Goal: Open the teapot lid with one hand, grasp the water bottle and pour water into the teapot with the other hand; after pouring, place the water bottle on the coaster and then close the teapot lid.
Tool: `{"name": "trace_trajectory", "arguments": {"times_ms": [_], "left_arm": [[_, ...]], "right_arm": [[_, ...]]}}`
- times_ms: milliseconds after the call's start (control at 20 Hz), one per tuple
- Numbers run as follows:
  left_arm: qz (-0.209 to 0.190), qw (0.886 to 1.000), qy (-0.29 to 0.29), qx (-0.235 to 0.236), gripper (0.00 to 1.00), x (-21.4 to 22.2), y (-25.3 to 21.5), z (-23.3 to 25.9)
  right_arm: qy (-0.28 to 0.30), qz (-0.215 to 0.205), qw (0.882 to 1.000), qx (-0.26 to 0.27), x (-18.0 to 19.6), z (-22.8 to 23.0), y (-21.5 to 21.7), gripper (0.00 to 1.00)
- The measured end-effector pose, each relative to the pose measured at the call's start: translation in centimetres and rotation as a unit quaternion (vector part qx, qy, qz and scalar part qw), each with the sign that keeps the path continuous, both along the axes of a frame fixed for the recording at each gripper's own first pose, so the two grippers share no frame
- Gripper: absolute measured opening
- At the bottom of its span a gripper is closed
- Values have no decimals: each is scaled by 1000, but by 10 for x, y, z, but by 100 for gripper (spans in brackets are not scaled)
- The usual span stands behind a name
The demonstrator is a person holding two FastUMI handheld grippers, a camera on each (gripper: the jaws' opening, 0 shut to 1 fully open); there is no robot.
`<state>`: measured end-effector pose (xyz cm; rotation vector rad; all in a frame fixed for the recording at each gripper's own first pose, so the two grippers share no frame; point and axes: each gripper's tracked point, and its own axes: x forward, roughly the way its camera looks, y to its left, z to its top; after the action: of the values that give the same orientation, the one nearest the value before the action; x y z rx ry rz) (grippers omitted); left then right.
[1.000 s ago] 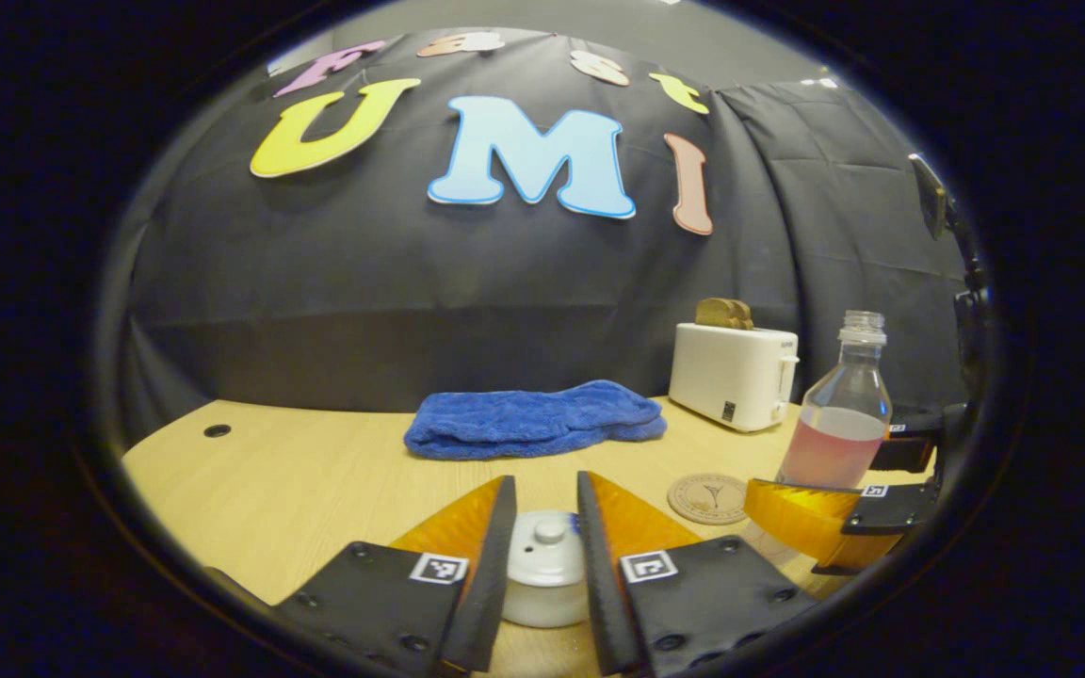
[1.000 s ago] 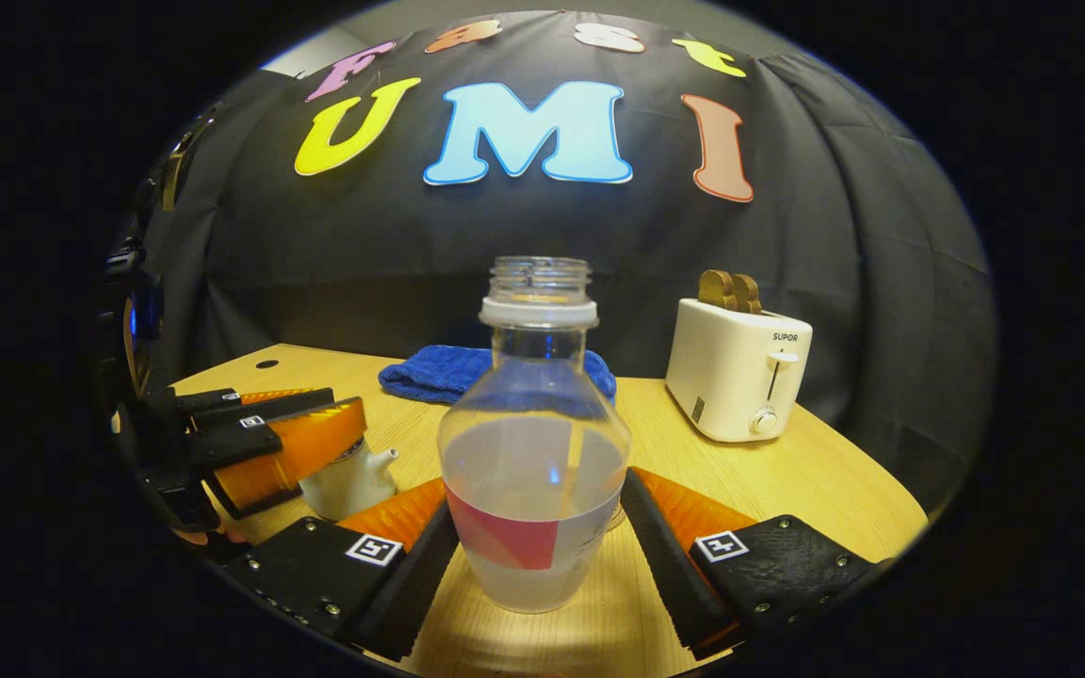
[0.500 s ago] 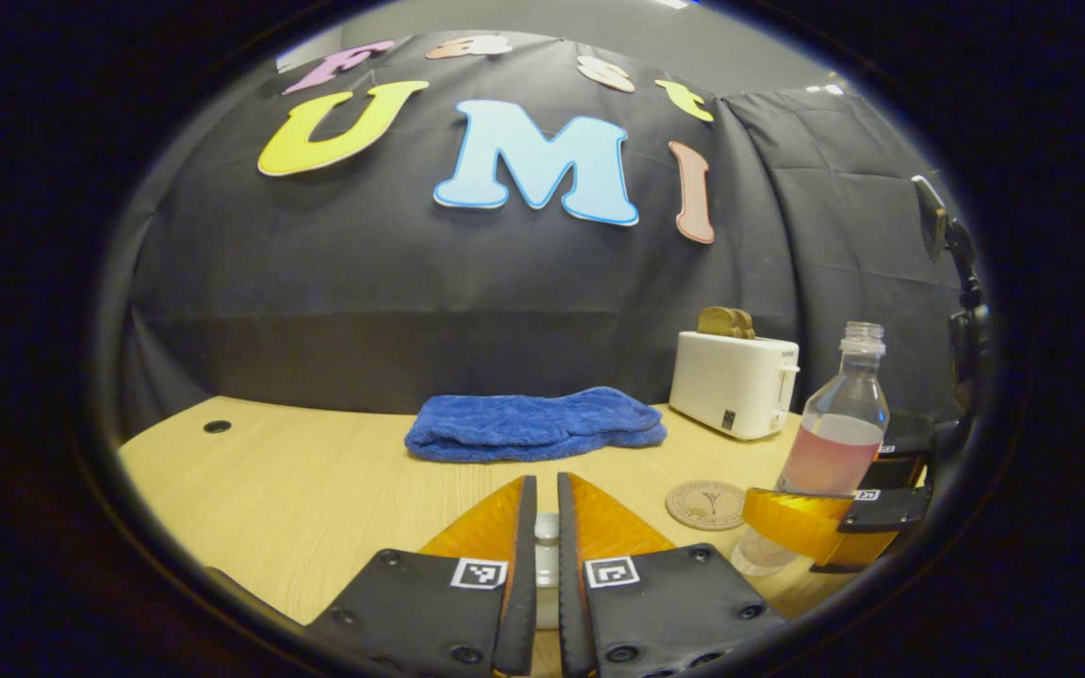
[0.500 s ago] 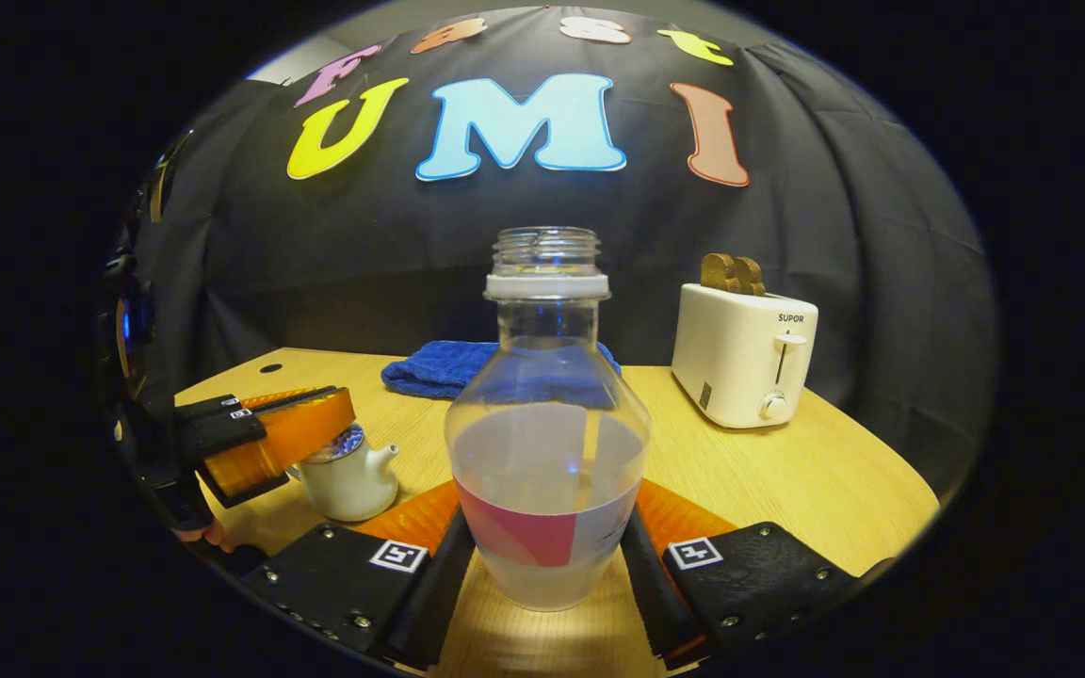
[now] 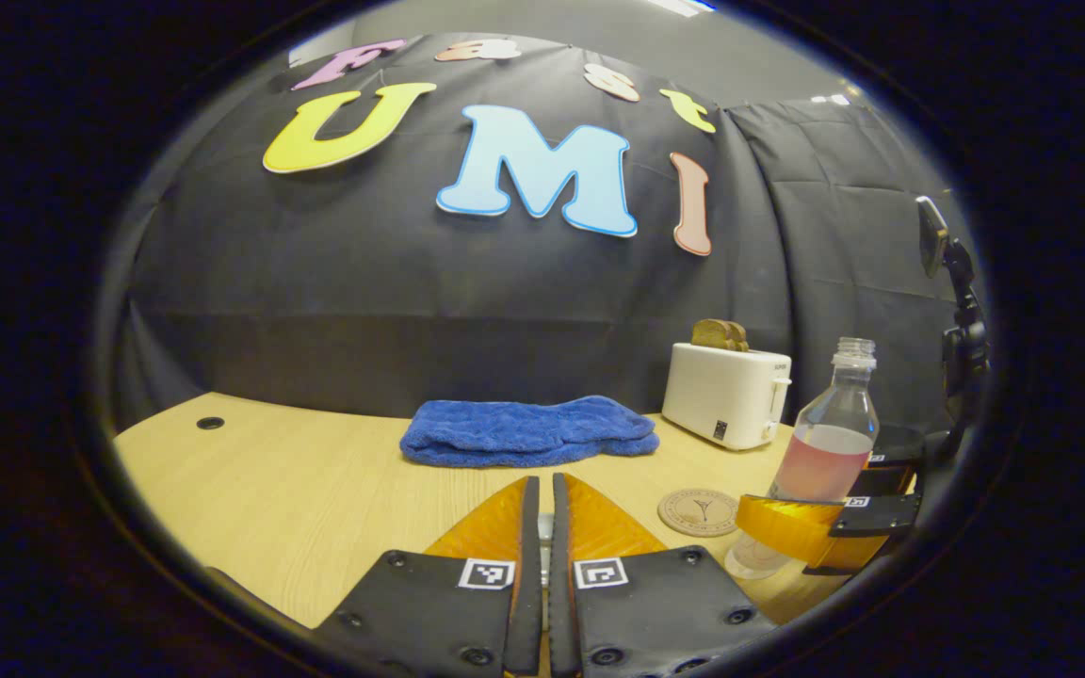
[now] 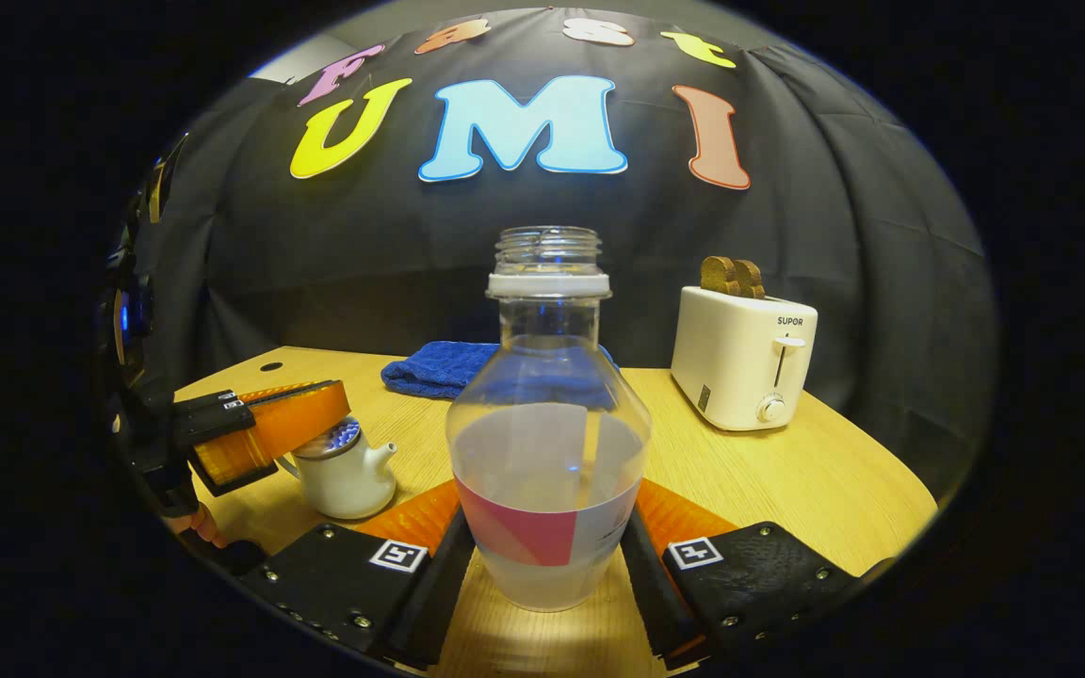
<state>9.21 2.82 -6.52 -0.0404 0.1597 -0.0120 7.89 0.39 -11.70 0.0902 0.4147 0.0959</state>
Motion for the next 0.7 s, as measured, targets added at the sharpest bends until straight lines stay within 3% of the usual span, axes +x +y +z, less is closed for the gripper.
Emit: {"name": "trace_trajectory", "arguments": {"times_ms": [450,700], "left_arm": [[10,999,-44,-12,10,-13,9,35],[36,998,-48,-9,10,-32,41,44]], "right_arm": [[-15,21,1000,-5,0,3,7,78],[-32,18,997,-61,1,9,2,78]]}}
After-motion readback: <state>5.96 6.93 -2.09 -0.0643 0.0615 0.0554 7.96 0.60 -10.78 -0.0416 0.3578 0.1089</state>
